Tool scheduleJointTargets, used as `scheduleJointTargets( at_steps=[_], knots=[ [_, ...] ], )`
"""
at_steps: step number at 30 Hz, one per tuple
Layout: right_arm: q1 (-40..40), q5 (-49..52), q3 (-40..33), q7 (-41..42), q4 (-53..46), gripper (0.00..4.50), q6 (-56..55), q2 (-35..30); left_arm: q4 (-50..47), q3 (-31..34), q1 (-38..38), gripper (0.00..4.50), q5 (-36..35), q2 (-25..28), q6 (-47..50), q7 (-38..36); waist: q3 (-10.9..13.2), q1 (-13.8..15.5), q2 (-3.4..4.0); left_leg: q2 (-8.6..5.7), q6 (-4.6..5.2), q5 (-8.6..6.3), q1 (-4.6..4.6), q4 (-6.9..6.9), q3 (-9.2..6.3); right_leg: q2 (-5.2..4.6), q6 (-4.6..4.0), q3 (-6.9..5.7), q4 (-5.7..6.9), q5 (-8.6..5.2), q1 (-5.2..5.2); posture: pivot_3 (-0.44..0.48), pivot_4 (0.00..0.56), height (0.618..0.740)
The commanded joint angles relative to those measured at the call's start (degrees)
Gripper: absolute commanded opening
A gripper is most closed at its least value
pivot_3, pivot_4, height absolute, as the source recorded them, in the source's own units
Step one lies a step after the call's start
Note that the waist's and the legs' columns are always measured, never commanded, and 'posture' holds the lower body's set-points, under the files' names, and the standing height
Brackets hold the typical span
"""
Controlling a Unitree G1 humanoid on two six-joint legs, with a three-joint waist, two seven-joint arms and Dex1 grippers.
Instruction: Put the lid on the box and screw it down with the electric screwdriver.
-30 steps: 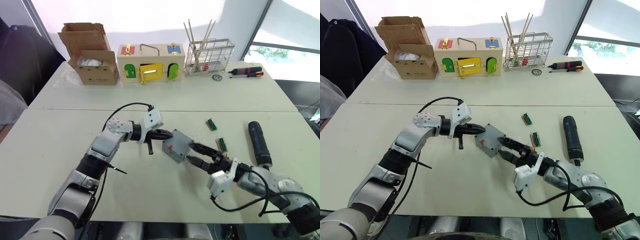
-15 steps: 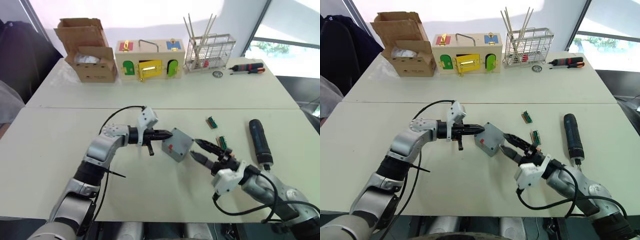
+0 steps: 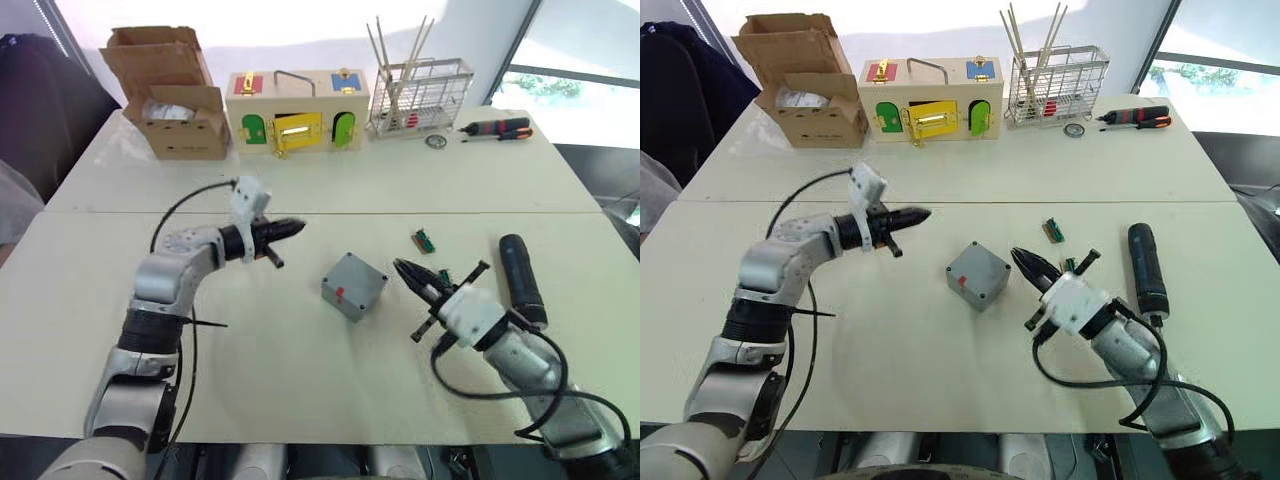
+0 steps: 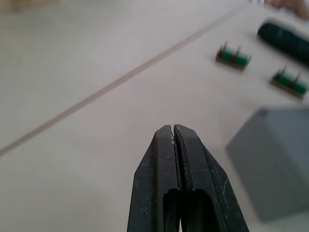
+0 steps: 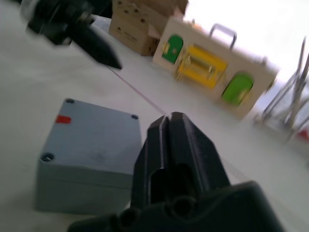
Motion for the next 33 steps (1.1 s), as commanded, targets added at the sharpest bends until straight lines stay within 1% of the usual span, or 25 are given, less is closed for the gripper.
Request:
scheduleJointTargets(
  at_steps=[1,5,7,12,18,22,29,33],
  knots=[
    [0.1,16.2,-1.6,5.3,-7.6,0.05,15.9,-1.0,2.0,-1.7,-1.2,0.0,1.4,-1.0,-4.9,-2.9,0.1,0.1,-0.09,0.0,0.01,0.0,-0.04,0.02,-0.02,0.0,-0.02,-0.02,0.0,0.02,-0.02,0.0,0.15,0.73],
    [1.2,21.4,-4.0,5.5,-8.8,0.05,26.3,-1.7,2.6,-3.9,-1.5,0.0,3.0,-1.4,-6.4,-5.0,0.2,0.3,-0.07,0.01,0.01,0.0,-0.24,0.02,-0.09,-0.01,-0.06,-0.08,0.01,0.04,-0.22,0.0,0.15,0.73],
    [2.6,24.2,-4.8,5.8,-9.5,0.05,31.4,-2.3,0.7,-5.6,-0.5,0.0,3.5,-1.4,-6.6,-6.8,0.2,0.5,-0.07,0.0,0.01,0.0,-0.32,0.02,-0.09,-0.03,-0.06,-0.09,0.0,0.04,-0.28,0.0,0.15,0.73],
    [2.4,24.8,-5.8,5.7,-10.1,0.05,35.5,-2.3,-1.2,-6.9,0.5,0.0,4.1,-2.7,-6.6,-6.6,0.2,0.9,-0.06,-0.01,-0.01,0.02,-0.69,0.06,-0.07,-0.03,-0.04,-0.08,0.06,0.05,-0.67,0.0,0.15,0.73],
    [-1.3,21.6,-3.7,5.3,-7.4,0.05,37.4,-1.4,-3.4,-7.5,1.0,0.0,3.7,-3.9,-5.4,-7.0,0.2,1.2,-0.06,-0.01,-0.01,0.03,-0.69,0.17,-0.05,-0.01,-0.07,-0.1,0.09,0.1,-0.65,0.0,0.15,0.73],
    [-5.3,18.0,-1.4,3.7,-4.0,0.05,37.3,1.0,-6.6,-8.7,2.2,0.0,3.6,-3.1,-4.5,-8.0,0.2,1.2,-0.05,-0.02,-0.02,0.03,-0.69,0.19,-0.04,-0.01,-0.05,-0.1,0.09,0.11,-0.65,0.0,0.15,0.73],
    [-8.7,13.9,-1.4,3.6,-0.1,0.05,35.7,3.4,-13.1,-10.0,5.2,0.0,2.3,-2.3,-1.0,-9.1,0.2,1.2,-0.04,-0.02,-0.18,0.12,-0.7,0.19,-0.03,0.0,-0.05,-0.09,0.12,0.11,-0.67,0.0,0.15,0.73],
    [-9.3,12.9,-1.3,4.5,0.8,0.05,35.4,4.2,-14.0,-9.9,5.8,0.0,2.8,-3.0,-0.1,-7.9,0.2,1.3,-0.04,-0.02,-0.16,0.11,-0.69,0.22,-0.03,0.0,-0.06,-0.1,0.16,0.11,-0.66,0.0,0.15,0.73]
  ],
)
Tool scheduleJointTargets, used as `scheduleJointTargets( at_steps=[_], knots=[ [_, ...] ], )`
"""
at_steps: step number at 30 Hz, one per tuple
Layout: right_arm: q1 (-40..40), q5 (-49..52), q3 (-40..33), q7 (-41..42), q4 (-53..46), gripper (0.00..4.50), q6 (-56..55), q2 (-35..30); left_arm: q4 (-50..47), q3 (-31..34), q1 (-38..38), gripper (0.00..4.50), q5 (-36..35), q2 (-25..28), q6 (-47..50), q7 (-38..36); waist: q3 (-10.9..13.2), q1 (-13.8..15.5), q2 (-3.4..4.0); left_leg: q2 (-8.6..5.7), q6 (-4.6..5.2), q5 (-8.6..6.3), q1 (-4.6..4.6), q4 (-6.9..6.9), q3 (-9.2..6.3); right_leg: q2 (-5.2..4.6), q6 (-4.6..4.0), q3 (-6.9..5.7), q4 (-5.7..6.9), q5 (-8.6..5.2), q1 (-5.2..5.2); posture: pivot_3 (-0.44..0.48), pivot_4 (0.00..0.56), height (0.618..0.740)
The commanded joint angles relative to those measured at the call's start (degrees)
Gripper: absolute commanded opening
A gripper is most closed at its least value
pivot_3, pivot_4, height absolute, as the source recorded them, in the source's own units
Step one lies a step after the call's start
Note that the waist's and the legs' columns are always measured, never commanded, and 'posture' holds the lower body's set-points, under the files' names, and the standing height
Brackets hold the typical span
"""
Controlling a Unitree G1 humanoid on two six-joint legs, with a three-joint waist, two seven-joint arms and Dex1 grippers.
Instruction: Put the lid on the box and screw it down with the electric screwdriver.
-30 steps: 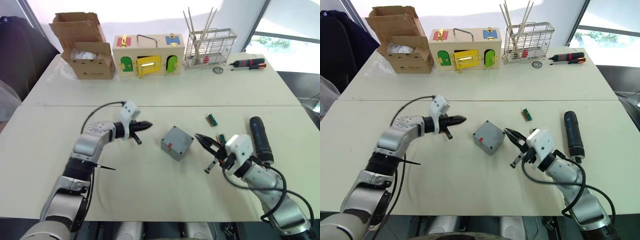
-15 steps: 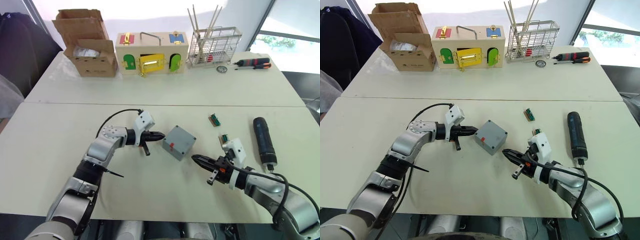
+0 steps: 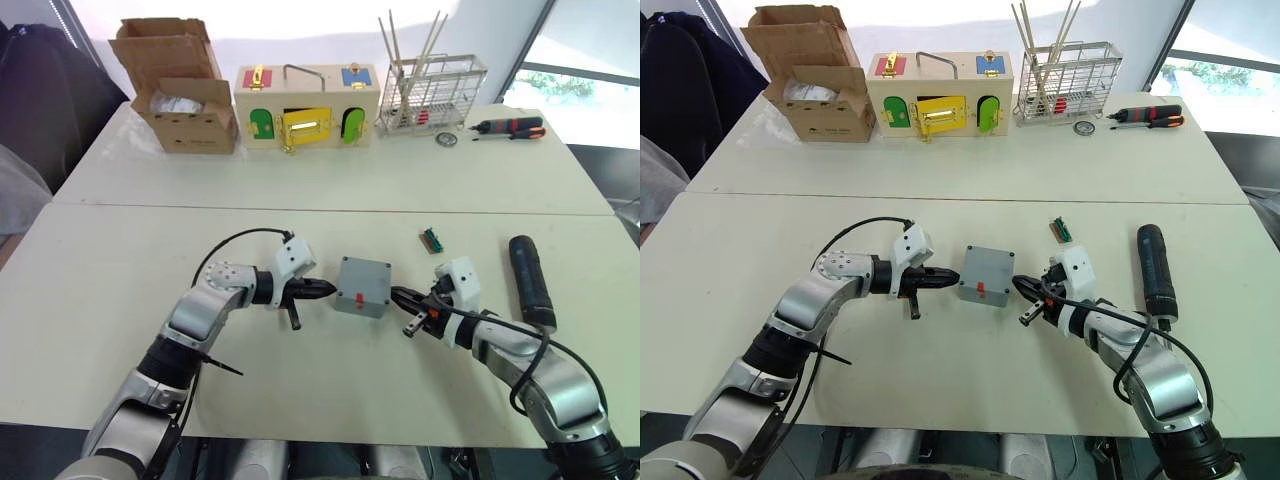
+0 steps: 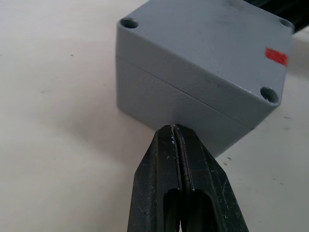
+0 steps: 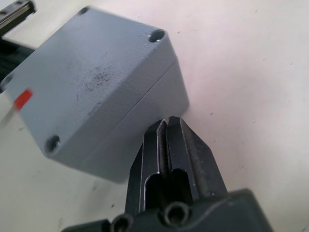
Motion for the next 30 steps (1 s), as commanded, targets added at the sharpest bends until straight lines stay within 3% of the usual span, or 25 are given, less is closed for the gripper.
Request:
scheduleJointTargets(
  at_steps=[1,11,15,20,23,26,30],
  knots=[
    [-0.7,-0.1,0.1,1.4,-1.3,0.05,-1.7,1.1,-3.1,-0.9,-0.3,0.0,-1.0,-1.3,0.3,0.3,0.0,0.0,0.0,0.0,0.0,0.0,0.0,0.0,0.0,0.0,0.0,0.0,0.01,0.0,0.0,0.0,0.15,0.73],
    [0.1,-0.9,-0.1,1.9,-2.2,0.05,-1.1,2.0,-1.4,-0.7,-0.6,0.0,0.0,-1.8,-0.4,1.8,0.0,0.0,0.0,-0.01,0.0,0.0,0.0,0.12,-0.01,0.0,0.0,0.0,0.11,0.0,0.0,0.0,0.15,0.73],
    [1.6,-1.7,-3.0,1.4,-3.4,0.05,-1.8,0.5,-0.5,0.2,-1.3,0.0,0.8,0.7,-1.5,0.8,0.0,0.0,0.0,-0.02,0.01,0.0,0.0,0.15,0.0,0.0,0.0,0.0,0.12,0.0,0.01,0.0,0.15,0.73],
    [7.2,3.3,-13.6,0.1,-8.1,0.05,-0.6,1.5,2.3,4.9,-6.0,0.0,-0.9,5.5,-1.3,-1.3,0.0,0.1,0.01,-0.02,0.08,-0.05,-0.03,0.2,-0.01,0.02,0.0,0.0,0.18,0.0,-0.02,0.0,0.15,0.73],
    [11.7,7.5,-18.5,0.5,-12.7,0.05,0.6,2.3,-1.9,8.5,-8.3,0.0,-6.7,6.3,2.1,-4.2,0.0,0.1,0.02,-0.01,0.13,-0.07,-0.04,0.21,-0.02,0.01,0.0,0.0,0.18,0.0,-0.01,0.0,0.15,0.73],
    [14.3,8.5,-20.6,-0.2,-14.5,0.95,1.3,2.2,-7.7,9.1,-8.6,0.0,-11.7,6.6,6.0,-6.5,0.0,0.0,0.04,0.01,0.13,-0.07,-0.06,0.23,-0.02,0.01,0.0,0.01,0.18,0.0,0.0,0.0,0.15,0.73],
    [16.8,6.5,-22.1,-1.6,-14.0,2.98,0.8,1.8,-13.8,5.7,-8.3,0.0,-13.7,6.2,7.3,-7.6,0.0,-0.1,0.07,0.01,0.15,-0.09,-0.05,0.35,-0.01,0.01,0.0,0.02,0.22,0.0,0.04,0.0,0.15,0.73]
  ],
)
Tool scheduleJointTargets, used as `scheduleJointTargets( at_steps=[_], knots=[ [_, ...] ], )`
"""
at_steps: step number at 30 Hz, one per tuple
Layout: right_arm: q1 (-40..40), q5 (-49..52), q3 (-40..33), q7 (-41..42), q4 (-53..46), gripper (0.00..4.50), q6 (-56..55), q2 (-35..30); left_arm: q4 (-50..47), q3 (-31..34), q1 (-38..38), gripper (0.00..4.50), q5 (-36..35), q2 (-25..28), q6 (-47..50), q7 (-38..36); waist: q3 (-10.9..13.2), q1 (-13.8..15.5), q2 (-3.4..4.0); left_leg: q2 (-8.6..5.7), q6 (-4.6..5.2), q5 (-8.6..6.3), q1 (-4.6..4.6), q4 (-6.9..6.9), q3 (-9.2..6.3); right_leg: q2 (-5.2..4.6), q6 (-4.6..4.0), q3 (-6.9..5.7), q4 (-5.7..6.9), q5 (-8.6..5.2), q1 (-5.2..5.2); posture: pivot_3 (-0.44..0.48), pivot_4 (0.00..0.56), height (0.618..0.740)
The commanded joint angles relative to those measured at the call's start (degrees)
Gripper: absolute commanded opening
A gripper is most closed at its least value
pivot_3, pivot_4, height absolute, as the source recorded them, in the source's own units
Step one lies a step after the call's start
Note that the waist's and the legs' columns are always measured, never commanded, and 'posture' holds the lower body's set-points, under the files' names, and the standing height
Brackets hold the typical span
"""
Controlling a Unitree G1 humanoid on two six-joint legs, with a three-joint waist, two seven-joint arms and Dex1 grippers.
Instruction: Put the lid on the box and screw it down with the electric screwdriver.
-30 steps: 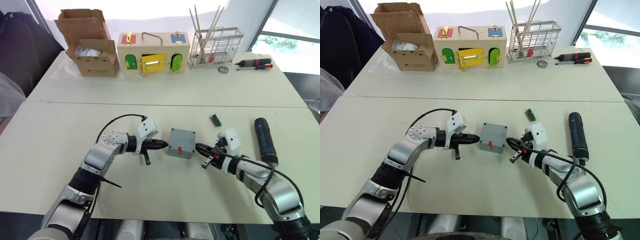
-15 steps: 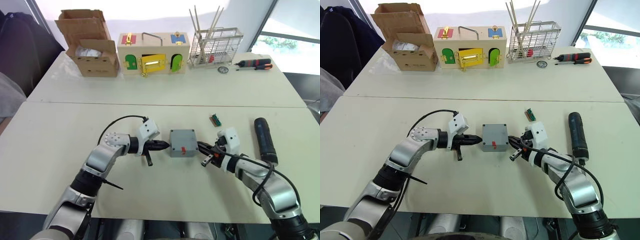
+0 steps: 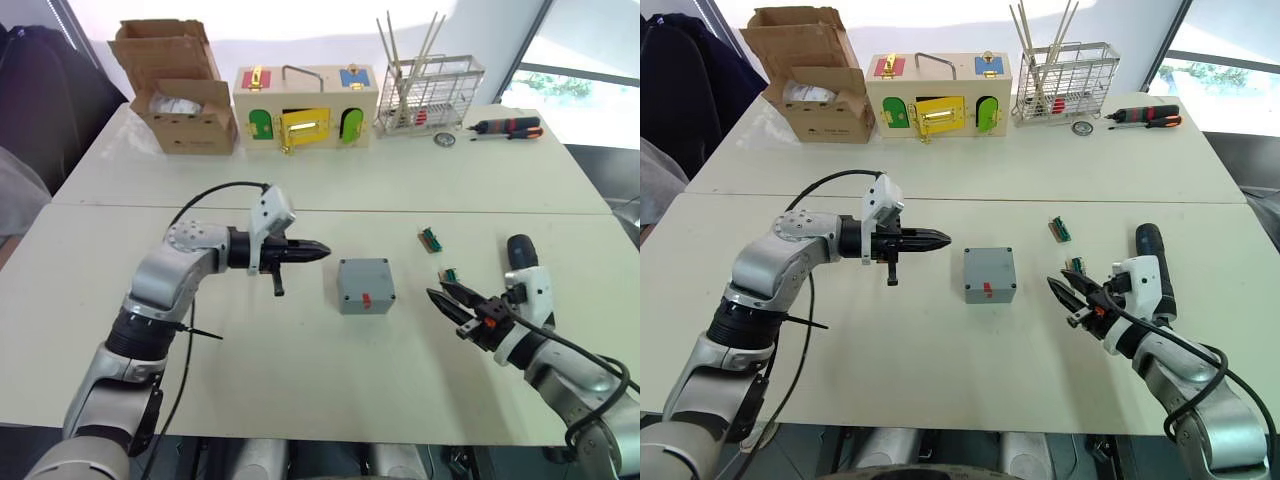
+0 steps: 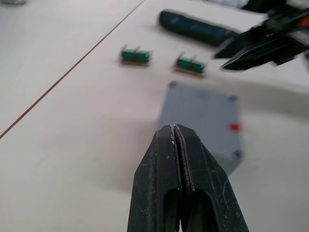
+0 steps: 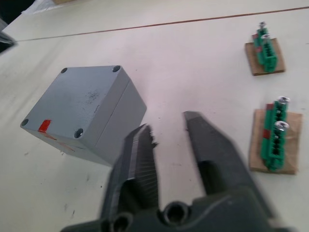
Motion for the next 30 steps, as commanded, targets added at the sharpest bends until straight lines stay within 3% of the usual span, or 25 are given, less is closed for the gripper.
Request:
scheduleJointTargets(
  at_steps=[1,4,11,12,16,29,30],
  knots=[
    [1.1,-1.2,-2.0,-1.6,-0.9,3.46,-0.6,0.0,-5.5,-3.0,-0.2,0.0,-1.2,-0.5,-0.2,-1.1,0.0,0.0,0.01,0.0,0.0,0.0,0.0,0.0,0.0,0.0,0.0,0.0,0.02,0.0,0.0,0.0,0.15,0.73],
    [-1.0,-2.0,-2.1,-4.3,2.0,4.43,0.9,0.7,-3.4,-6.0,-0.7,0.0,0.6,-2.4,-2.5,-0.7,0.0,0.1,0.02,-0.01,0.0,0.0,0.0,0.03,0.02,0.0,0.0,0.01,0.02,0.0,0.01,0.0,0.15,0.73],
    [-5.8,-0.8,-2.3,-6.8,6.7,4.43,4.1,2.2,-0.1,-9.1,0.7,0.0,3.5,-2.7,-5.7,-0.7,0.0,0.0,0.05,-0.01,0.0,0.0,0.0,0.05,0.02,0.03,-0.01,0.01,0.07,-0.01,-0.02,0.0,0.15,0.73],
    [-6.4,-1.0,-2.1,-7.0,7.4,3.88,4.1,2.2,-0.3,-9.0,0.8,0.0,3.4,-2.8,-5.7,-0.6,0.0,0.0,0.05,-0.01,0.0,0.0,0.0,0.06,0.03,0.03,-0.01,0.02,0.07,-0.01,-0.02,0.0,0.15,0.73],
    [-8.2,-1.8,-1.3,-7.7,9.7,2.8,4.1,2.4,-1.1,-8.3,1.3,0.0,2.8,-3.2,-4.9,0.7,0.0,0.1,0.05,-0.01,0.01,0.0,0.0,0.07,0.04,0.02,-0.01,0.03,0.08,-0.01,-0.01,0.0,0.15,0.73],
    [-10.5,-2.6,-0.9,-7.7,12.9,2.8,3.5,2.7,-3.4,-8.3,3.3,0.0,2.5,-3.2,-3.5,4.6,0.0,0.0,0.08,-0.01,0.01,0.0,0.0,0.09,0.05,0.02,0.0,0.04,0.14,-0.01,-0.03,0.0,0.15,0.73],
    [-10.6,-2.7,-0.7,-7.7,13.0,2.2,3.4,2.7,-3.4,-8.4,3.4,0.0,2.6,-3.2,-3.5,4.7,0.0,0.1,0.09,-0.01,0.01,0.0,0.0,0.09,0.05,0.02,0.0,0.03,0.14,-0.01,-0.03,0.0,0.15,0.73]
  ],
)
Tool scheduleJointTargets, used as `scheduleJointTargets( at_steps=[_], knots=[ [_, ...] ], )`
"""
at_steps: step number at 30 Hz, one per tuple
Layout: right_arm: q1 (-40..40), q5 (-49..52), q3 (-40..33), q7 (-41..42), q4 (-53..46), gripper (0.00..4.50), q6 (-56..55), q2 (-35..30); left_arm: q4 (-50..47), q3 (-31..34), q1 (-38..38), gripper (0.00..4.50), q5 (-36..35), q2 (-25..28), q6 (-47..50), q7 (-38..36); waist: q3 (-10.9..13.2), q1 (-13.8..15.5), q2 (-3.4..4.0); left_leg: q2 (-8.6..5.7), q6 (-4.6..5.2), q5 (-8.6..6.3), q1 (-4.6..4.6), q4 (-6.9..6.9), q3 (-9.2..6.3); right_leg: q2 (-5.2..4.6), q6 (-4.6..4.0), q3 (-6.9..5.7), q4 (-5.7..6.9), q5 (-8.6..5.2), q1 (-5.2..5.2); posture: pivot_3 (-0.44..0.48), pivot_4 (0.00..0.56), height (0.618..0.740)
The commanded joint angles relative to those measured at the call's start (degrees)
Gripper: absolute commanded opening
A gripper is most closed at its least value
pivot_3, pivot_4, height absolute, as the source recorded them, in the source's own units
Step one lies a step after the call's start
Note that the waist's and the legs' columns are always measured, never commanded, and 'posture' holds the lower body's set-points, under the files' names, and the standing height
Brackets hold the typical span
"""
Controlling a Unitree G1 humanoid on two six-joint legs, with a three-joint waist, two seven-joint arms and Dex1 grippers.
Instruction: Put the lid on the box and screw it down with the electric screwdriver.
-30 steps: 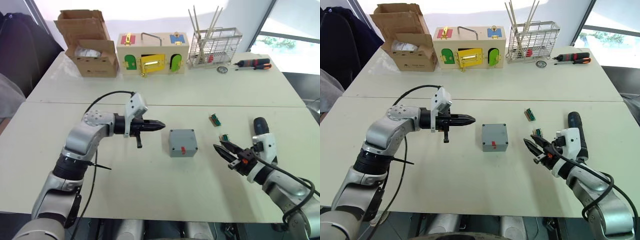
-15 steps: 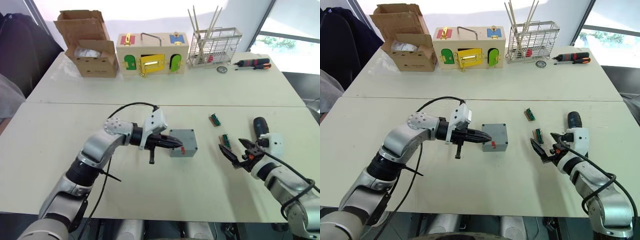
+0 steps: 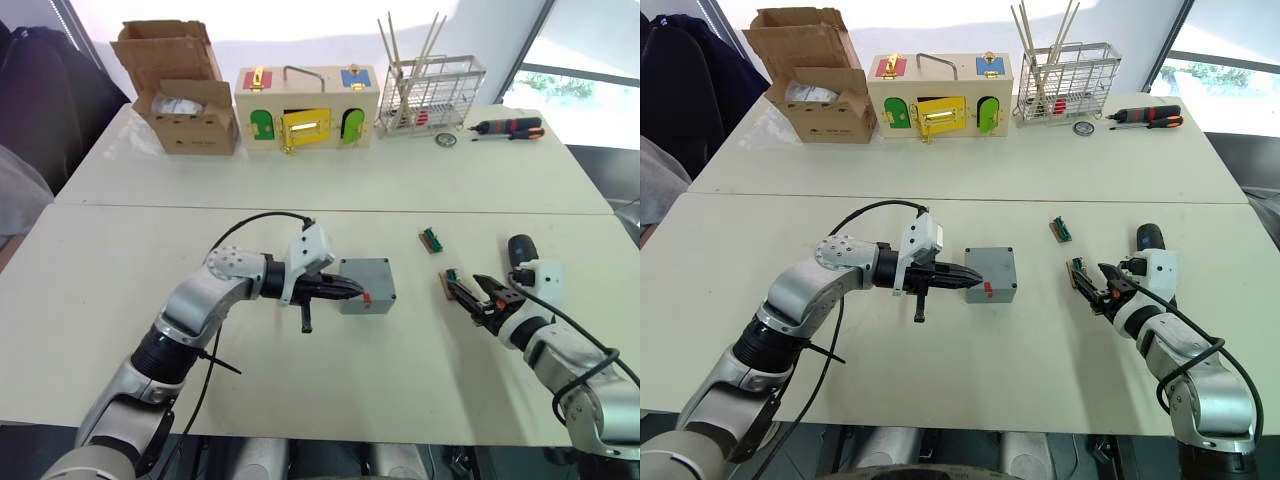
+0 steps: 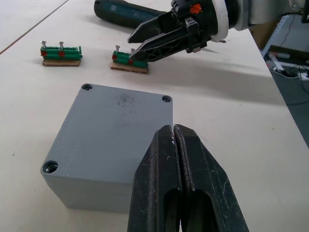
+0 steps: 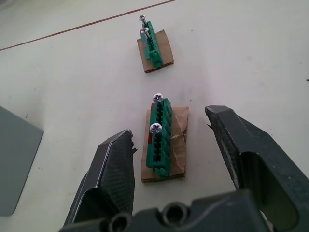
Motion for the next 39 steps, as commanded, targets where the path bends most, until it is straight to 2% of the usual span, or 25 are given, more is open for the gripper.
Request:
scheduleJointTargets(
  at_steps=[1,4,5,31,35,39],
  knots=[
    [-0.9,-0.6,-0.1,0.1,-0.4,1.98,-1.1,0.2,-2.1,0.9,-0.4,0.0,-0.3,-0.1,-0.1,0.5,0.0,0.0,0.0,0.0,0.0,0.0,0.0,0.0,0.0,0.0,0.0,0.0,0.0,0.0,0.0,0.0,0.15,0.73],
    [-1.3,-1.3,0.7,0.0,-0.1,0.43,-1.5,0.3,-1.7,0.9,-0.7,0.0,-0.3,-0.2,-0.3,0.7,0.0,0.0,0.01,0.0,0.0,0.0,0.0,0.0,0.0,0.0,0.0,0.0,0.0,0.0,0.0,0.0,0.15,0.73],
    [-1.6,-1.5,0.7,-0.3,0.1,0.05,-1.4,0.5,-1.5,0.9,-0.8,0.0,-0.3,-0.3,-0.3,0.8,0.0,0.0,0.0,0.0,0.0,0.0,0.0,0.0,0.0,0.0,0.0,0.0,0.01,0.0,-0.01,0.0,0.15,0.73],
    [0.0,1.4,-3.0,0.8,-10.8,0.05,-2.3,0.5,0.2,1.8,-1.1,0.0,0.2,1.2,-1.3,0.1,0.0,0.0,0.02,0.0,0.0,0.0,0.0,0.01,0.02,0.0,0.0,0.01,0.07,0.0,-0.04,0.0,0.15,0.73],
    [-5.2,4.6,0.4,5.5,-13.3,0.05,-2.2,-1.7,-1.8,5.0,-0.3,0.0,-1.1,4.8,0.7,0.2,0.0,-0.6,0.04,0.0,0.0,0.0,0.0,0.01,0.05,0.0,0.0,0.05,0.16,0.0,-0.1,0.0,0.15,0.73],
    [-11.4,3.6,7.8,9.1,-10.0,0.05,-2.7,-1.7,-7.0,8.4,2.5,0.0,-3.8,8.2,3.7,0.6,0.0,-1.4,0.04,0.06,0.0,0.0,0.0,-0.03,0.04,0.05,0.02,0.05,0.29,-0.04,-0.21,0.0,0.15,0.73]
  ],
)
